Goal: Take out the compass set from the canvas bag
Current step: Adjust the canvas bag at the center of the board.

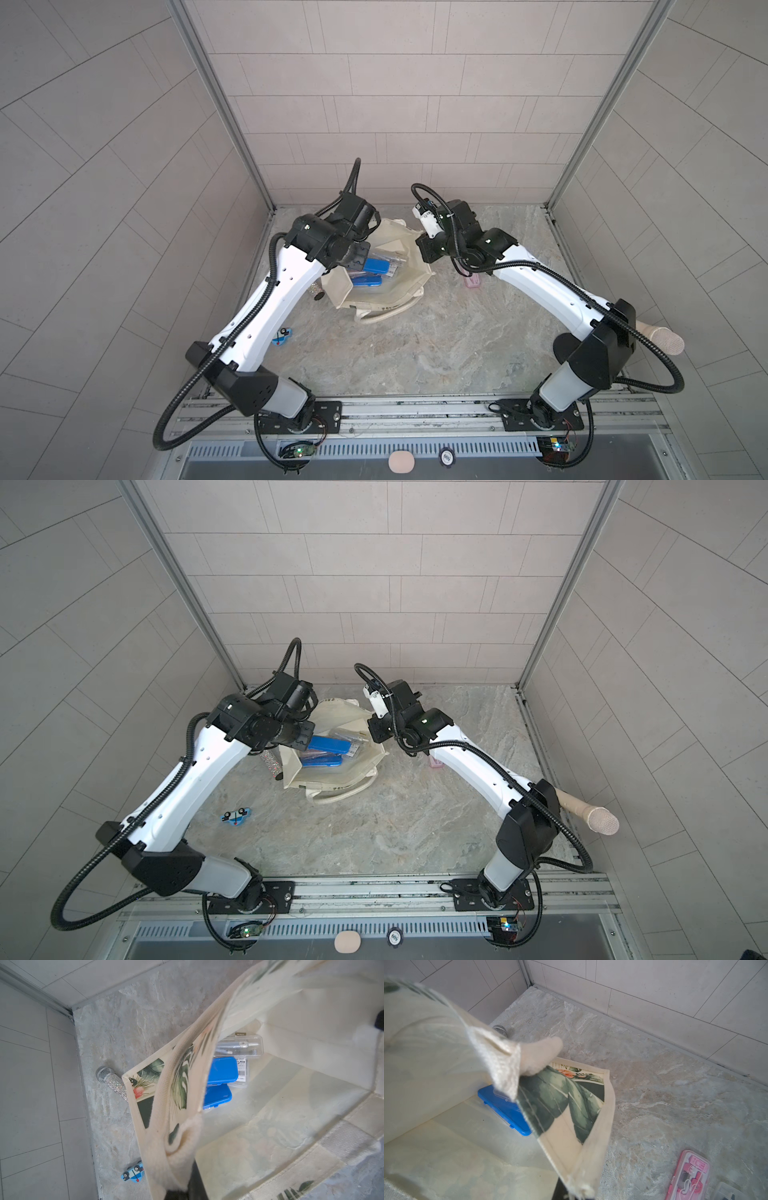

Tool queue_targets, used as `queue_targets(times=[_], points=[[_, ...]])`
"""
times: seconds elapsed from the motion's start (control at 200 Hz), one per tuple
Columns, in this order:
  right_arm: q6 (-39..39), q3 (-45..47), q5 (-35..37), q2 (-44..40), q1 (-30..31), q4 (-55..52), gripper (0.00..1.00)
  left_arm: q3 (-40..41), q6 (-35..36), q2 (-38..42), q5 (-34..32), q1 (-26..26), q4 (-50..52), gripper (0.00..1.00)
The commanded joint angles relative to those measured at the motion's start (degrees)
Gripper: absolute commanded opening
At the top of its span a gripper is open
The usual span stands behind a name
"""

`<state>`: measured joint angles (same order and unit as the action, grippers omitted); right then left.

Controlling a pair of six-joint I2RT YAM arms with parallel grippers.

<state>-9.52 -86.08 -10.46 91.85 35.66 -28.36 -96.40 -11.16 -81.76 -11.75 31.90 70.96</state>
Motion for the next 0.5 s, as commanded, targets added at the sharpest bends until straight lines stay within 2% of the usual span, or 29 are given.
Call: queue_targets(times=[0.0, 0.1, 0.17, 0.26, 0.495], points=[[2.73, 7.13, -1.72, -4.57, 0.48, 1.67, 0.0, 8.85, -2.11, 6.77, 3.6, 0.46, -8.91, 0.0], [3.82, 14.89, -1.32, -8.26, 0.2, 2.3, 0.02, 18.99, -3.69, 12.51, 6.17, 0.49, -13.65, 0.0], [3.99, 19.32, -1.27, -11.29, 0.11, 2.37, 0.11, 23.6, -5.2, 15.48, 7.59, 0.48, -15.17, 0.0], [4.12, 23.9, -1.23, -15.73, 0.16, 2.52, 0.24, 27.67, -6.92, 18.75, 8.91, 0.52, -16.05, 0.0], [7.52, 30.17, -1.58, -27.77, 0.95, 0.61, 0.42, 33.83, -7.67, 24.19, 11.87, 0.53, -17.15, 0.0]])
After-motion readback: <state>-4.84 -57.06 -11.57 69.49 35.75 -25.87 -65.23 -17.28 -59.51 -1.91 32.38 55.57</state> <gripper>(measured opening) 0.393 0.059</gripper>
